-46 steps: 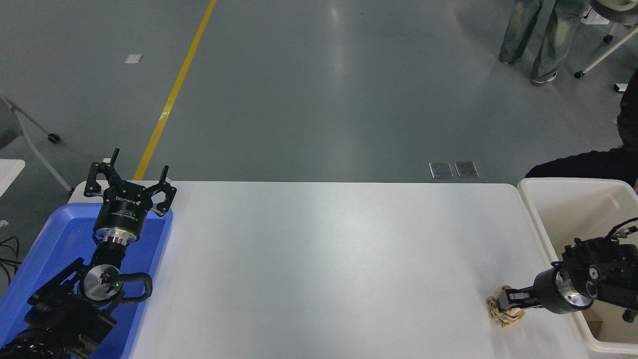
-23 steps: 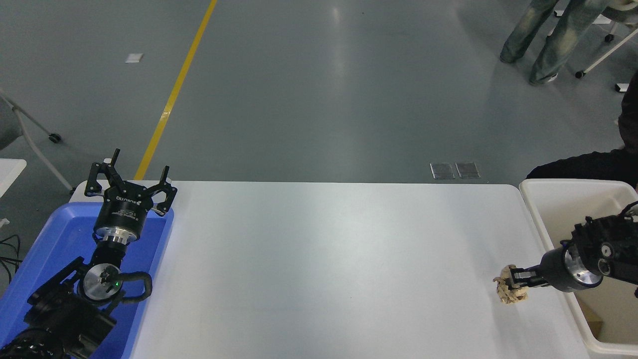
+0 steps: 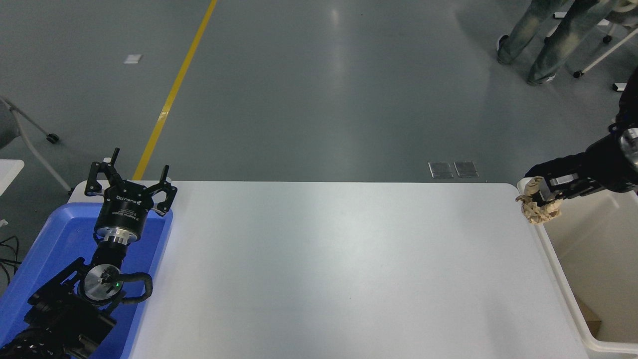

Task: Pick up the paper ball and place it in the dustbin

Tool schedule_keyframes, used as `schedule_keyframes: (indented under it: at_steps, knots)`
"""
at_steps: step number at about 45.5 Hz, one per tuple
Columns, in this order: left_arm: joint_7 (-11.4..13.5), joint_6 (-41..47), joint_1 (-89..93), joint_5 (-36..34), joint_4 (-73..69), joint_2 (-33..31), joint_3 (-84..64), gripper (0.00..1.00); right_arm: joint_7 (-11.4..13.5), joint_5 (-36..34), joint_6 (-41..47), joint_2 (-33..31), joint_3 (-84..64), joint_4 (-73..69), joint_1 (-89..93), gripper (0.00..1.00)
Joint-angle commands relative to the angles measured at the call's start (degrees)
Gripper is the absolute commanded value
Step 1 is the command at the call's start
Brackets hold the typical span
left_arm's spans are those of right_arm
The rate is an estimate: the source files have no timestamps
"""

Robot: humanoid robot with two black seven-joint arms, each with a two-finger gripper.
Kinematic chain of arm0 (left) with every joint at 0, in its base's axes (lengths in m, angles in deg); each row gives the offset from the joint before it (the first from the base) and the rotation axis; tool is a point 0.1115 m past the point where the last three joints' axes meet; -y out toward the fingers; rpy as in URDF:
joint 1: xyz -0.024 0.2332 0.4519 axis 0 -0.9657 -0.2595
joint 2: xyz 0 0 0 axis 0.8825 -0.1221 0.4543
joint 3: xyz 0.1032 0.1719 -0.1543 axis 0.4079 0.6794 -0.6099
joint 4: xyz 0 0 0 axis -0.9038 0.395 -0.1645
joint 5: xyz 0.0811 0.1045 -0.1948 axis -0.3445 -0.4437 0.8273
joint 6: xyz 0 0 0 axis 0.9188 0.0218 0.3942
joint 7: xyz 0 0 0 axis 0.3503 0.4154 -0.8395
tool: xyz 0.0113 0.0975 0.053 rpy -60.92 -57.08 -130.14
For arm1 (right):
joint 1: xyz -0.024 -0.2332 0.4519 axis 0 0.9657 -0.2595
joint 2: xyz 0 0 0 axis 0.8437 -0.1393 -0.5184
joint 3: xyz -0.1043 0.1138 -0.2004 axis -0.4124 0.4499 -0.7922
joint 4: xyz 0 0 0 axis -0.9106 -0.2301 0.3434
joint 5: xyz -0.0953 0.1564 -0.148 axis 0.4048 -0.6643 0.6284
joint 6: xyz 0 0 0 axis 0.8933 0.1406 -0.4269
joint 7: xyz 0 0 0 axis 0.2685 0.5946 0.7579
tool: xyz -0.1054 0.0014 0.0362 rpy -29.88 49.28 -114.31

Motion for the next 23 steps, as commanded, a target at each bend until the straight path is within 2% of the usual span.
schedule_keyframes:
  at_steps: [1,16,20,23]
  knots:
    - [0.0,0.0,0.0,0.0,0.0,0.0,0.0,1.0,0.0,-3.4,1.7,2.3,-8.6,-1.9,-10.9,0.0]
    - [0.1,0.0,0.0,0.1,0.0,0.0,0.0,1.0,0.0,-2.3,1.7,0.9,-9.6,-0.7,-9.9,0.0]
    - [0.1,0.0,0.0,0.1,0.0,0.0,0.0,1.0,-0.2,-1.6,1.7,0.1,-9.7,3.3,-7.7,0.0]
    - [0.1,0.0,0.0,0.1,0.0,0.0,0.0,1.0,-1.3,-1.6,1.7,-1.1,-9.0,8.9,-2.9,0.0]
